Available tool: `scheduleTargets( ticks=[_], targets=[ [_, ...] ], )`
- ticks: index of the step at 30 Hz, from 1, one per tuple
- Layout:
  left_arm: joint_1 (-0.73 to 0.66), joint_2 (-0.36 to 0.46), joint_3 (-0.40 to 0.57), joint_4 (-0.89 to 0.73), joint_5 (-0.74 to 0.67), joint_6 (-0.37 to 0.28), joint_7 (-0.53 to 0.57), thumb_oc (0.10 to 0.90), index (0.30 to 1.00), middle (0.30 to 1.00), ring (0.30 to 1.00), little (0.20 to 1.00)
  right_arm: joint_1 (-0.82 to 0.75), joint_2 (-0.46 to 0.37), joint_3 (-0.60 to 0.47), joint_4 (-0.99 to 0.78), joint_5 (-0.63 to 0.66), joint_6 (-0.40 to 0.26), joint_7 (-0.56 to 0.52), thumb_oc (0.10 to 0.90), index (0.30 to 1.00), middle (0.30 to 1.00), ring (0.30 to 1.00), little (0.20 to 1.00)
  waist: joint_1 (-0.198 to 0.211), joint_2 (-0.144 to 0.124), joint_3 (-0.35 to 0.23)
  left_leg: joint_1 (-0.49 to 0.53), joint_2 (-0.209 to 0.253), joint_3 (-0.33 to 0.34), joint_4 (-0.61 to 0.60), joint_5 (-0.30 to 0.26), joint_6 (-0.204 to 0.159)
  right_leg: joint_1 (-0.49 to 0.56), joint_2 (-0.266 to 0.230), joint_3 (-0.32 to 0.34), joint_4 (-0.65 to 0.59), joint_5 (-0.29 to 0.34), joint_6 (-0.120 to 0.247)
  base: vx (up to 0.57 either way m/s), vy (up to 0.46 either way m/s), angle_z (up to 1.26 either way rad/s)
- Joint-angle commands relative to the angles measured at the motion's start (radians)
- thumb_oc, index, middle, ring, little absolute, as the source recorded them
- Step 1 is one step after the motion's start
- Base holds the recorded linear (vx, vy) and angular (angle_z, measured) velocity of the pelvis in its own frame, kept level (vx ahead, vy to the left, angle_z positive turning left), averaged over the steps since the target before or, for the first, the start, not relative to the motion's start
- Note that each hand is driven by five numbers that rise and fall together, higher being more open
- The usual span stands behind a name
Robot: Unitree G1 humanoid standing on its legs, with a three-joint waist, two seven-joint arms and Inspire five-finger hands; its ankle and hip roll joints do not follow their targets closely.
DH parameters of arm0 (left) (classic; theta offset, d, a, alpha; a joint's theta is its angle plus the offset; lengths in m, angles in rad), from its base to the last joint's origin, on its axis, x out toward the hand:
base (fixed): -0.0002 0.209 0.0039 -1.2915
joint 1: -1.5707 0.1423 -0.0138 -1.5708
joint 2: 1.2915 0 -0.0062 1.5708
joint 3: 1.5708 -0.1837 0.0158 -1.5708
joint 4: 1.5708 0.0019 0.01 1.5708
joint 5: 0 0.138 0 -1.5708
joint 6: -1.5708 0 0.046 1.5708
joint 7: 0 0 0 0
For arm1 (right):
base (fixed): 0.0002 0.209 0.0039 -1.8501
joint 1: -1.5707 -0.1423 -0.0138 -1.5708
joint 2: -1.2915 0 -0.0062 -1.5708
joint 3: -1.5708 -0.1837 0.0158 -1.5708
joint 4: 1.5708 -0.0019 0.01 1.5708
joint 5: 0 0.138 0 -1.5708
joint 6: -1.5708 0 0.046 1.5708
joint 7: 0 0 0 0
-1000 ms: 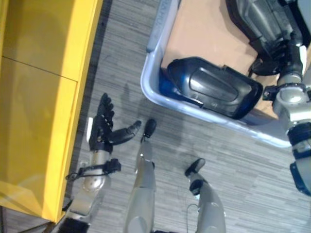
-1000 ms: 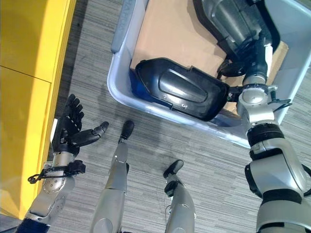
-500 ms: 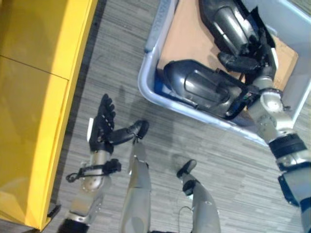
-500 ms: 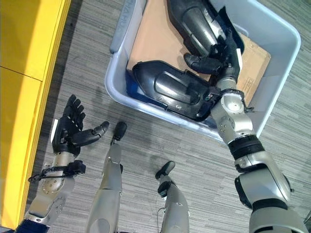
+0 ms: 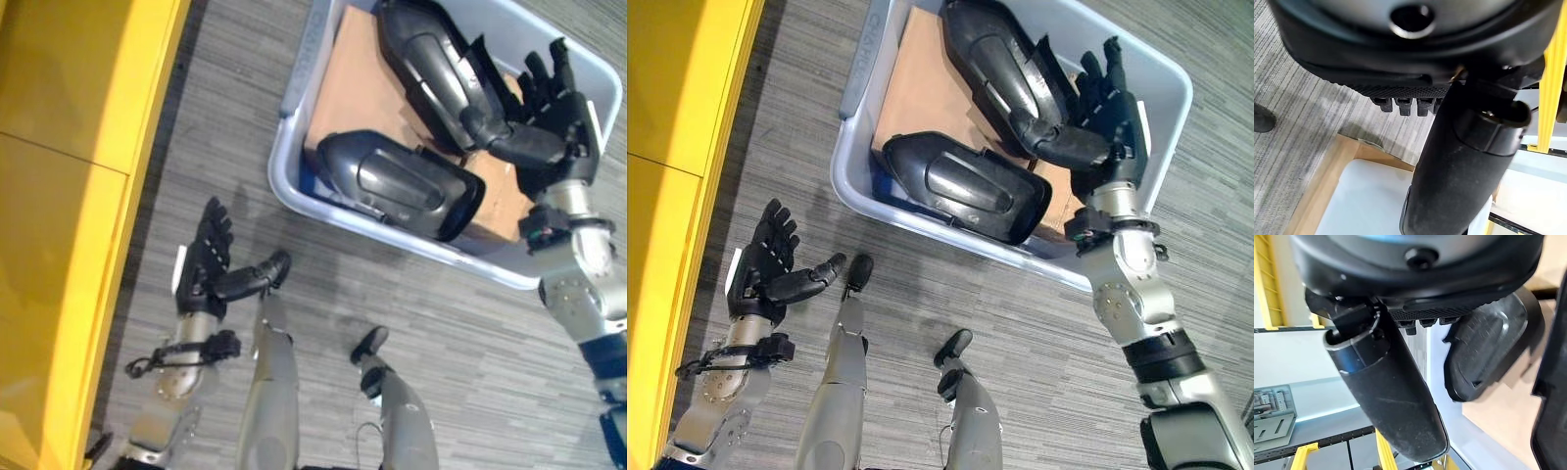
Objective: Move parts from the plastic box to the shelf.
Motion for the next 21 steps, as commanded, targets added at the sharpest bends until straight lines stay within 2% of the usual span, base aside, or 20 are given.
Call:
scheduleTargets(
  ticks=[1,4,6,7,8,9,11,12,13,21],
  targets=[
    [-0.029,0.019,0.047,-0.114,0.014,-0.068,-0.027,0.900,1.000,1.000,1.000,1.000,-0.143,-0.091,-0.083,-0.062,-0.022,-0.125,0.016,0.900,1.000,1.000,1.000,1.000,-0.008,-0.058,-0.008,0.214,0.084,0.166,-0.119,-0.059,-0.034,0.022,0.029,-0.001,-0.087,0.142,-0.012,0.00,0.000,0.00],
    [-0.024,0.015,0.047,-0.113,0.015,-0.069,-0.029,0.900,1.000,1.000,1.000,1.000,-0.125,-0.094,-0.115,-0.072,-0.072,-0.128,0.001,0.900,1.000,1.000,1.000,1.000,-0.008,-0.060,-0.008,0.225,0.086,0.167,-0.120,-0.061,-0.035,0.031,0.028,-0.001,-0.087,0.141,-0.011,0.00,0.000,0.00],
    [-0.023,0.013,0.046,-0.110,0.019,-0.077,-0.034,0.900,1.000,1.000,1.000,1.000,-0.113,-0.104,-0.146,-0.069,-0.225,-0.115,-0.049,0.900,1.000,1.000,1.000,1.000,-0.008,-0.056,-0.010,0.230,0.088,0.167,-0.121,-0.062,-0.034,0.034,0.028,0.000,-0.084,0.140,-0.010,0.00,0.000,0.00],
    [-0.027,0.007,0.045,-0.108,0.027,-0.084,-0.033,0.900,1.000,1.000,1.000,1.000,-0.116,-0.113,-0.157,-0.049,-0.335,-0.098,-0.088,0.900,1.000,1.000,1.000,1.000,-0.008,-0.054,-0.014,0.230,0.088,0.167,-0.121,-0.062,-0.033,0.034,0.028,-0.001,-0.082,0.138,-0.010,0.00,0.000,0.00],
    [-0.028,0.005,0.047,-0.107,0.052,-0.087,-0.028,0.900,1.000,1.000,1.000,1.000,-0.122,-0.154,-0.159,-0.035,-0.536,-0.058,-0.143,0.900,1.000,1.000,1.000,1.000,-0.005,-0.052,-0.017,0.230,0.088,0.166,-0.121,-0.062,-0.033,0.034,0.028,-0.001,-0.081,0.136,-0.010,0.00,0.000,0.00],
    [-0.024,0.001,0.053,-0.104,0.085,-0.096,-0.029,0.900,1.000,1.000,1.000,1.000,-0.121,-0.227,-0.156,-0.022,-0.804,-0.003,-0.220,0.900,1.000,1.000,1.000,1.000,0.000,-0.047,-0.019,0.232,0.090,0.163,-0.120,-0.064,-0.032,0.034,0.028,-0.001,-0.079,0.136,-0.009,0.00,0.000,0.00],
    [-0.025,0.000,0.053,-0.107,0.098,-0.101,-0.026,0.900,1.000,1.000,1.000,1.000,-0.129,-0.244,-0.142,-0.013,-0.854,0.003,-0.231,0.900,1.000,1.000,1.000,1.000,0.001,-0.044,-0.018,0.232,0.090,0.162,-0.120,-0.065,-0.032,0.034,0.029,-0.002,-0.078,0.136,-0.009,0.00,-0.005,-0.02],
    [-0.027,0.002,0.050,-0.113,0.129,-0.112,-0.015,0.900,1.000,1.000,1.000,1.000,-0.145,-0.299,-0.110,0.006,-1.038,0.060,-0.281,0.900,1.000,1.000,1.000,1.000,0.008,-0.039,-0.019,0.229,0.090,0.158,-0.119,-0.063,-0.030,0.031,0.028,-0.001,-0.074,0.134,-0.008,0.00,0.000,0.00],
    [-0.028,0.006,0.050,-0.115,0.143,-0.112,-0.015,0.900,1.000,1.000,1.000,1.000,-0.150,-0.328,-0.094,0.010,-1.114,0.081,-0.279,0.900,1.000,1.000,1.000,1.000,0.012,-0.037,-0.019,0.229,0.090,0.156,-0.120,-0.063,-0.029,0.030,0.028,-0.002,-0.072,0.133,-0.007,0.00,0.000,0.00],
    [-0.064,0.009,0.020,-0.096,0.198,-0.121,0.009,0.900,1.000,1.000,1.000,1.000,-0.253,-0.436,0.067,0.140,-1.453,0.195,-0.334,0.900,1.000,1.000,1.000,1.000,0.031,-0.017,-0.013,0.219,0.087,0.150,-0.119,-0.056,-0.027,0.024,0.026,-0.011,-0.067,0.129,-0.006,0.00,0.000,0.01]
  ],
)
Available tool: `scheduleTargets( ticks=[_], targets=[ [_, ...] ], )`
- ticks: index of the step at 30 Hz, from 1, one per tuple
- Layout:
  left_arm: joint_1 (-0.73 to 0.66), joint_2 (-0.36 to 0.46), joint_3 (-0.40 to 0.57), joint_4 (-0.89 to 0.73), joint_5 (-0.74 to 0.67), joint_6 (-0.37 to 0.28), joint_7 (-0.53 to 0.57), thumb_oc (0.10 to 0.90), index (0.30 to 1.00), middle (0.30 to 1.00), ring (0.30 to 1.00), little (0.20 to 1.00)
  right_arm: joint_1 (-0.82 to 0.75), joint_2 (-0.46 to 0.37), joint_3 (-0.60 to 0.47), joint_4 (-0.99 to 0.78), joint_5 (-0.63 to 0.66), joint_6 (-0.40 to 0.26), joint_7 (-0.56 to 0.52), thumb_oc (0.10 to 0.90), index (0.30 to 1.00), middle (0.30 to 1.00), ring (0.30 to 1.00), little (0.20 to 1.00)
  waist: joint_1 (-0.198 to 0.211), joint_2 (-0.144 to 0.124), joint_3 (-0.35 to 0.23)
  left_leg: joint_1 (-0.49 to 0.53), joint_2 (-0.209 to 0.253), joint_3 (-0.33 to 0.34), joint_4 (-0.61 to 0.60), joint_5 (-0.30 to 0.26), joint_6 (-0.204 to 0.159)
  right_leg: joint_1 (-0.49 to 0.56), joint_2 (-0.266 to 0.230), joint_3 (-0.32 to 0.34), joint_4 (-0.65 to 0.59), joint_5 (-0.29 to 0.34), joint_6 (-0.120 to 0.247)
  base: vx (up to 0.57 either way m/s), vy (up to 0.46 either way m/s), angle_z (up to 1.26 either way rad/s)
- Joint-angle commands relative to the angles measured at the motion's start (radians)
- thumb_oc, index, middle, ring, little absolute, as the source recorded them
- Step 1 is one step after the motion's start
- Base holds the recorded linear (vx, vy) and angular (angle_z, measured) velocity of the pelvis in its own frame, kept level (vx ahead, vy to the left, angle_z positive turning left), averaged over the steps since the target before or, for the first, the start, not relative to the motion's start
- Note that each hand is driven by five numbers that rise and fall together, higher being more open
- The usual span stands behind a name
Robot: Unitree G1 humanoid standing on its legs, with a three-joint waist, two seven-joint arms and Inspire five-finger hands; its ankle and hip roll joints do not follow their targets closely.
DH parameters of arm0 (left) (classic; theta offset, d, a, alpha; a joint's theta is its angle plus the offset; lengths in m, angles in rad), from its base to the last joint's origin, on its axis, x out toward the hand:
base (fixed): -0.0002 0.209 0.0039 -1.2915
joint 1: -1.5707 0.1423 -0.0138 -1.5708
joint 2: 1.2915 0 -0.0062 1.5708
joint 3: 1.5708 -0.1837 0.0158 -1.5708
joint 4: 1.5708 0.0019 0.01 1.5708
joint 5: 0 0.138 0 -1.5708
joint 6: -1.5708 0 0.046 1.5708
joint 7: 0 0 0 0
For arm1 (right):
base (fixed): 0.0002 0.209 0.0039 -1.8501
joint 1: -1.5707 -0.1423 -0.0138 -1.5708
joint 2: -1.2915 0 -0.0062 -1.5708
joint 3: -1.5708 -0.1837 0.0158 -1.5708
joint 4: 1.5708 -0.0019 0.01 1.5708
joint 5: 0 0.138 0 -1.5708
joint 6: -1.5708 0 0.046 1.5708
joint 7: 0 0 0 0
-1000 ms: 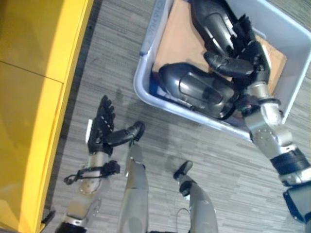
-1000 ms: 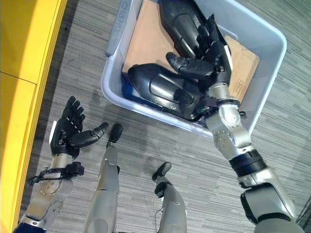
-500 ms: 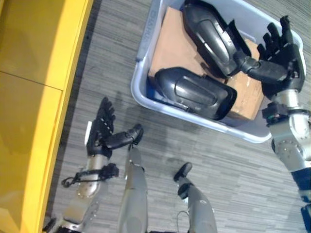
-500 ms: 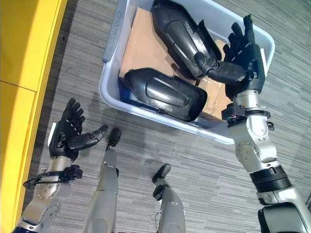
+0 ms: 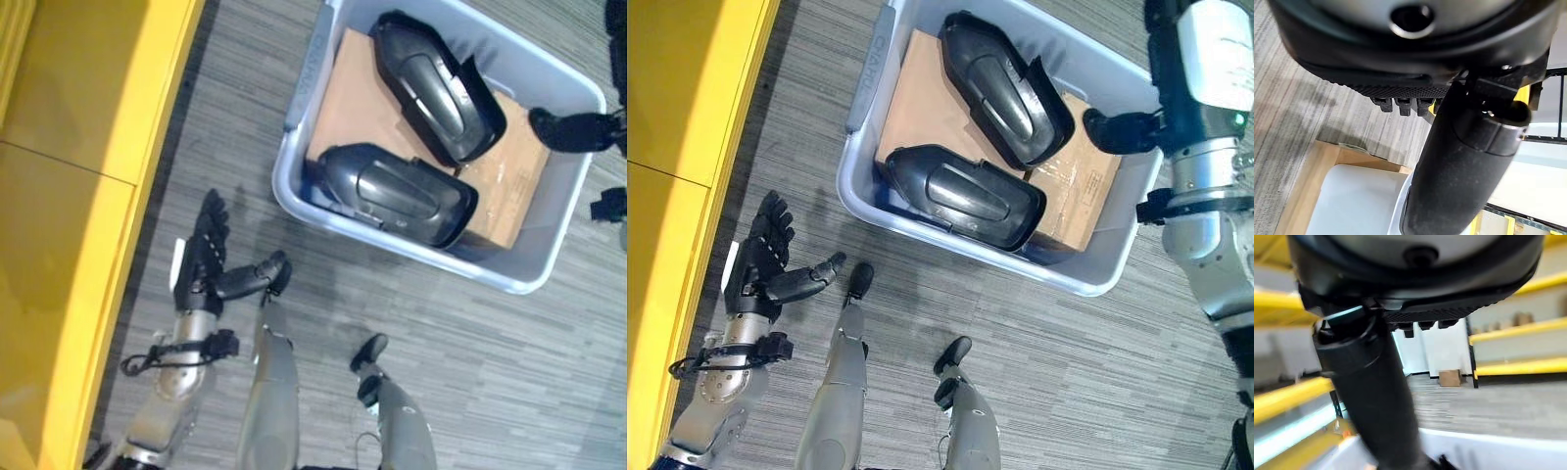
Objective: Move parts from the plastic box to the shelf.
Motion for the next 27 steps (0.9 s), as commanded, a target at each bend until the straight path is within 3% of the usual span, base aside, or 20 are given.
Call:
scheduleTargets(
  ticks=[1,7,23,27],
  targets=[
    [-0.049,0.005,0.012,-0.091,0.073,-0.111,0.009,0.900,1.000,1.000,1.000,1.000,-0.184,-0.085,0.041,0.062,-0.149,0.061,-0.096,0.900,1.000,1.000,1.000,1.000,0.011,-0.012,-0.013,0.179,0.096,0.146,-0.114,-0.055,-0.027,-0.036,0.023,-0.007,-0.014,0.107,-0.018,0.00,0.000,0.00],
    [-0.071,0.010,-0.003,-0.072,0.089,-0.115,0.012,0.900,1.000,1.000,1.000,1.000,-0.259,-0.118,0.178,0.119,-0.298,0.097,-0.073,0.900,1.000,1.000,1.000,1.000,0.017,-0.004,-0.009,0.171,0.095,0.146,-0.113,-0.051,-0.028,-0.044,0.018,-0.010,-0.008,0.106,-0.018,-0.01,-0.001,0.01],
    [-0.094,0.009,-0.032,-0.035,0.110,-0.110,0.019,0.900,1.000,1.000,1.000,1.000,-0.424,-0.095,0.428,0.227,-0.351,0.101,-0.033,0.900,1.000,1.000,1.000,1.000,0.013,0.013,-0.008,0.130,0.097,0.150,-0.109,-0.043,-0.025,-0.096,0.010,-0.006,0.010,0.107,-0.017,0.00,0.000,0.00],
    [-0.093,0.007,-0.032,-0.033,0.112,-0.111,0.025,0.900,1.000,1.000,1.000,1.000,-0.436,-0.087,0.438,0.242,-0.348,0.104,-0.040,0.900,1.000,1.000,1.000,1.000,0.012,0.014,-0.008,0.114,0.097,0.149,-0.109,-0.041,-0.026,-0.110,0.009,-0.009,0.010,0.107,-0.017,0.00,0.000,0.00]
  ],
)
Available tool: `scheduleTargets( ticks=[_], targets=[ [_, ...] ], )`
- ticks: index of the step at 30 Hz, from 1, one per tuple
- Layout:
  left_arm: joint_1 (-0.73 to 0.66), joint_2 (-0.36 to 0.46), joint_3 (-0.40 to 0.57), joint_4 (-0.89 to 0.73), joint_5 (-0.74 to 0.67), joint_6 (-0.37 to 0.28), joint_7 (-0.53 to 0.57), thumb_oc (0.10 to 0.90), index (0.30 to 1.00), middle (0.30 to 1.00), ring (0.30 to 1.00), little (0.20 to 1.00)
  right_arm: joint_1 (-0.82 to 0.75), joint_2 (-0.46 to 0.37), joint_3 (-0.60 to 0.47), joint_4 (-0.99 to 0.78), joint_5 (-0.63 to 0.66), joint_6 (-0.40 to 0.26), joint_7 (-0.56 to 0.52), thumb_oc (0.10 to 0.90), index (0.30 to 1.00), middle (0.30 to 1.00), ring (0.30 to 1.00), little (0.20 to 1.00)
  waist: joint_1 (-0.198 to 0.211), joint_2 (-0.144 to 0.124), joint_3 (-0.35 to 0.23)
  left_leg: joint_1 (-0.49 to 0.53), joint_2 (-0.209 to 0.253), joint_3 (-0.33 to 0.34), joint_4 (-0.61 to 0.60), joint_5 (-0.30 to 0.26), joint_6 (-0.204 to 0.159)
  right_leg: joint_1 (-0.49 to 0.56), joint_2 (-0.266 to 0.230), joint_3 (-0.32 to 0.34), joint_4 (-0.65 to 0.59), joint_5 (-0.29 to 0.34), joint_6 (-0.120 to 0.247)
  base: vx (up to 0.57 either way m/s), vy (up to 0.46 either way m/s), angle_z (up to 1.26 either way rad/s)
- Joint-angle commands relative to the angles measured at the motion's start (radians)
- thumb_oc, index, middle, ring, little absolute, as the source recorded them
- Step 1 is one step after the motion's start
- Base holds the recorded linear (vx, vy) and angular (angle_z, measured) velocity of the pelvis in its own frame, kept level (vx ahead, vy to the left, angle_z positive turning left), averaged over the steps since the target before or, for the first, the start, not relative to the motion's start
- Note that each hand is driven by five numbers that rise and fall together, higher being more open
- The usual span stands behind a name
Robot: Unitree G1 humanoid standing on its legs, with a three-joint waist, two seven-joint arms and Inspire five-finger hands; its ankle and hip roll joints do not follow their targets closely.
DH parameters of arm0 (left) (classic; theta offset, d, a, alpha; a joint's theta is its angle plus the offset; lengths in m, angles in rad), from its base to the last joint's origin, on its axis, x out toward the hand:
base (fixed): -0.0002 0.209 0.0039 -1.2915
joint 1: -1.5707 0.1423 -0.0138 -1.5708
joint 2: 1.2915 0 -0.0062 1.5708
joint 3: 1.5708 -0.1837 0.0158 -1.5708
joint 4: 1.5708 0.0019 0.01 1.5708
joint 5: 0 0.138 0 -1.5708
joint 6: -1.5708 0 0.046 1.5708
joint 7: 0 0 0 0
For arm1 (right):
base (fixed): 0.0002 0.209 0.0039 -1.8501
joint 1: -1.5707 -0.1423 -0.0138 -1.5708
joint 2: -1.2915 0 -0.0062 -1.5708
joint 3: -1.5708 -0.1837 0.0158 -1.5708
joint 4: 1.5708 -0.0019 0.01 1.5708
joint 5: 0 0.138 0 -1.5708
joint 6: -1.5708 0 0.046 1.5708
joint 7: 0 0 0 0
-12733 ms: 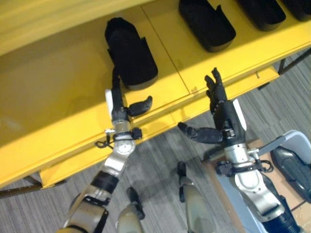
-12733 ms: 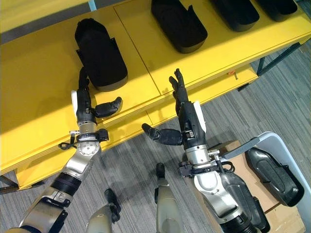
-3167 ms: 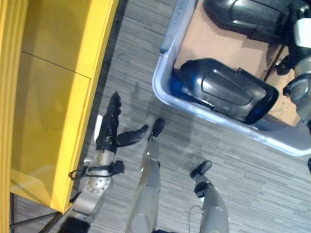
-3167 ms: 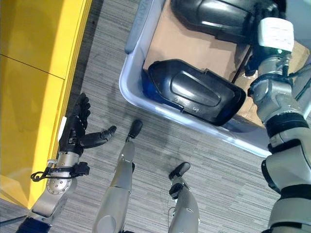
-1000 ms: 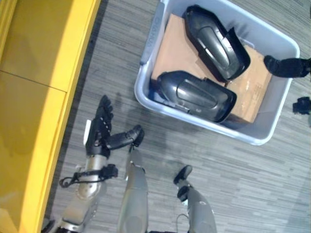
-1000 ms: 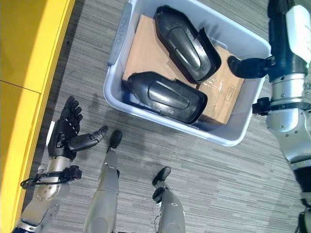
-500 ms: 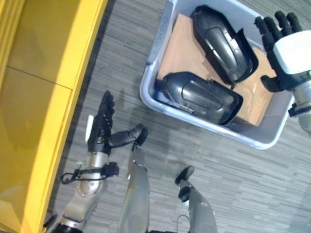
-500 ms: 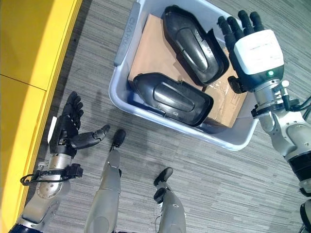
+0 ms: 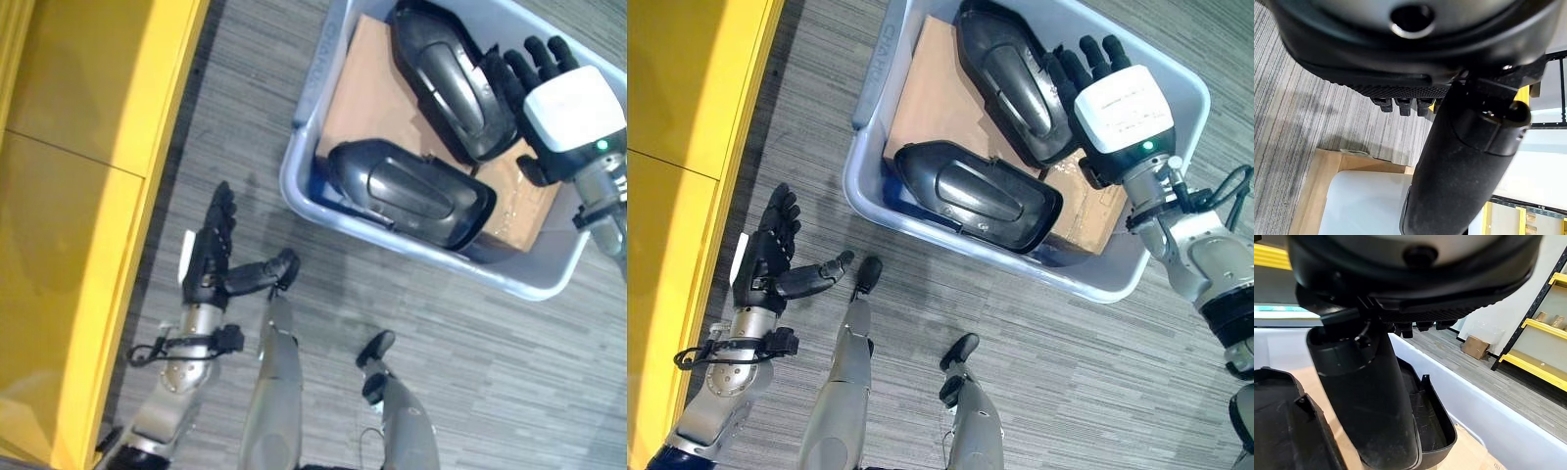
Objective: Move parts from the plastic box to the shelf.
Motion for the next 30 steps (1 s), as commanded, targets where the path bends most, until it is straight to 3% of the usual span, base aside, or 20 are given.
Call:
scheduleTargets(
  ticks=[1,30],
  targets=[
    [-0.060,-0.009,0.004,-0.059,0.068,-0.108,0.018,0.900,1.000,1.000,1.000,1.000,-0.195,-0.070,0.034,0.031,-0.011,0.038,-0.054,0.900,1.000,1.000,1.000,1.000,-0.003,0.001,-0.011,0.134,0.103,0.140,-0.082,-0.046,-0.015,-0.076,0.022,-0.010,0.012,0.108,-0.017,0.00,0.000,0.00],
    [-0.055,-0.004,0.000,-0.061,0.075,-0.118,0.056,0.900,1.000,1.000,1.000,1.000,-0.264,-0.005,0.149,0.094,-0.039,0.060,-0.059,0.900,1.000,1.000,1.000,1.000,-0.003,0.011,-0.011,0.025,0.094,0.124,-0.070,-0.046,-0.002,-0.193,0.014,-0.015,0.052,0.094,-0.019,0.00,0.000,0.00]
  ],
)
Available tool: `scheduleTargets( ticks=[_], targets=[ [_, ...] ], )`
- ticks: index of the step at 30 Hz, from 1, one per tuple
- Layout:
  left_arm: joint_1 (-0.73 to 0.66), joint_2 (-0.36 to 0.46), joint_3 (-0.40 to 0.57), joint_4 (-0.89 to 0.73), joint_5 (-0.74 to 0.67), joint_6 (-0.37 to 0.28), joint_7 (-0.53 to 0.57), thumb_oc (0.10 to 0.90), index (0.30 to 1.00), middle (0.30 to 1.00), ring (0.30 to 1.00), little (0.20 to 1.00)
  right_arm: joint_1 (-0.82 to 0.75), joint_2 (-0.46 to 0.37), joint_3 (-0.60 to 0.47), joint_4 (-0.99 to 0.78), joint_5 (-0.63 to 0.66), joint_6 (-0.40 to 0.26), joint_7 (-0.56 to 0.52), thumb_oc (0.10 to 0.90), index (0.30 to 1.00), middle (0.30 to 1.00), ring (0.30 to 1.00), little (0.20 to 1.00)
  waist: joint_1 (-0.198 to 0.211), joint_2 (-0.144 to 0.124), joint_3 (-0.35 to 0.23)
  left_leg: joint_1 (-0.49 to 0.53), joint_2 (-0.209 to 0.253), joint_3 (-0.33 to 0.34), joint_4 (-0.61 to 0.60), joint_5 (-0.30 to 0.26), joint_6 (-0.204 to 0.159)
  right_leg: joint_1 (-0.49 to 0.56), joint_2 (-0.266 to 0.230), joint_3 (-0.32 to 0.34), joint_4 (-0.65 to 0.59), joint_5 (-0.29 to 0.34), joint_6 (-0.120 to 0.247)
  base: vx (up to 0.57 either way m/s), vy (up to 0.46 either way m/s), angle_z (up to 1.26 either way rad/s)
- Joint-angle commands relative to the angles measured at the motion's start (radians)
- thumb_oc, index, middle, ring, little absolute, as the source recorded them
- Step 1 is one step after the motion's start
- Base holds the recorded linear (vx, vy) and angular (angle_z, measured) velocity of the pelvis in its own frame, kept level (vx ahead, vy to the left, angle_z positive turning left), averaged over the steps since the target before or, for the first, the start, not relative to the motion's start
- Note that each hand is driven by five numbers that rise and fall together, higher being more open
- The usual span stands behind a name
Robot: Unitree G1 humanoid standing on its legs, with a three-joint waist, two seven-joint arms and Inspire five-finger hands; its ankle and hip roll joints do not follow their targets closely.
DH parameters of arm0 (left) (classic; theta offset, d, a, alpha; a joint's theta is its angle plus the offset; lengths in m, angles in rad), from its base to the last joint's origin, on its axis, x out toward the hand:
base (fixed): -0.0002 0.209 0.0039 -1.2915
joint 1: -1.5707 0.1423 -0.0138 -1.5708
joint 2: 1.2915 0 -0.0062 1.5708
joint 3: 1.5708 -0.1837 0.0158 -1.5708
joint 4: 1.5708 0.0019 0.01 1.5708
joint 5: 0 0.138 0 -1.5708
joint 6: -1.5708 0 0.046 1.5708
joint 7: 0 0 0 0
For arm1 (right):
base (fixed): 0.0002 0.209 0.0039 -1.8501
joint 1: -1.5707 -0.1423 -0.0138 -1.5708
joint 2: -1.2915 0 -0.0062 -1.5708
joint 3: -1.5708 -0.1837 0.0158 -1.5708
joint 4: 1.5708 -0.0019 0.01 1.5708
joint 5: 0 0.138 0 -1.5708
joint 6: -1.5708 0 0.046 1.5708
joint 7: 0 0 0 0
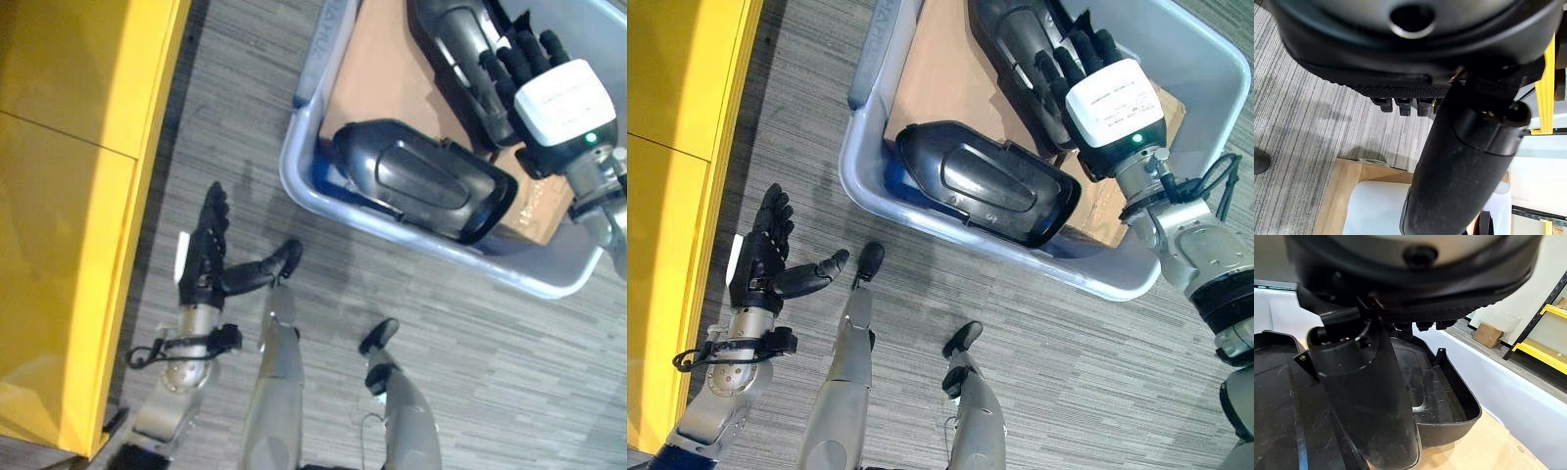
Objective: Move parts from the plastic box to the shelf.
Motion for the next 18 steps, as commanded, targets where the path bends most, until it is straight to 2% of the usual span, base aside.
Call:
scheduleTargets(
  ticks=[1,2,12,18],
  targets=[
    [-0.052,-0.006,0.000,-0.086,0.066,-0.097,0.017,0.900,1.000,1.000,1.000,1.000,-0.178,-0.030,0.067,0.048,0.000,0.036,-0.059,0.900,1.000,1.000,1.000,1.000,-0.003,0.011,-0.010,0.121,0.094,0.136,-0.072,-0.051,0.003,-0.095,0.018,-0.006,0.031,0.098,-0.021,0.07,-0.021,-0.02],
    [-0.051,-0.007,0.000,-0.084,0.065,-0.097,0.017,0.900,1.000,1.000,1.000,1.000,-0.178,-0.029,0.069,0.048,0.001,0.035,-0.059,0.900,1.000,1.000,1.000,1.000,-0.005,0.012,-0.010,0.138,0.098,0.132,-0.075,-0.068,-0.002,-0.082,0.022,0.008,0.035,0.081,-0.009,0.08,-0.021,0.01],
    [-0.063,-0.009,-0.010,-0.076,0.055,-0.111,0.036,0.900,1.000,1.000,1.000,1.000,-0.247,0.007,0.153,0.229,0.045,0.052,-0.078,0.900,1.000,1.000,1.000,1.000,-0.003,0.040,-0.010,0.078,0.090,0.133,-0.059,-0.069,-0.002,-0.147,0.009,0.012,0.063,0.069,-0.014,0.01,-0.001,0.02],
    [-0.061,-0.005,-0.010,-0.078,0.059,-0.114,0.040,0.900,1.000,1.000,1.000,1.000,-0.264,0.015,0.168,0.251,0.045,0.055,-0.083,0.900,1.000,1.000,1.000,1.000,-0.004,0.050,-0.010,0.044,0.088,0.133,-0.047,-0.070,-0.004,-0.183,0.003,0.013,0.079,0.064,-0.015,0.00,-0.002,-0.01]
  ],
)
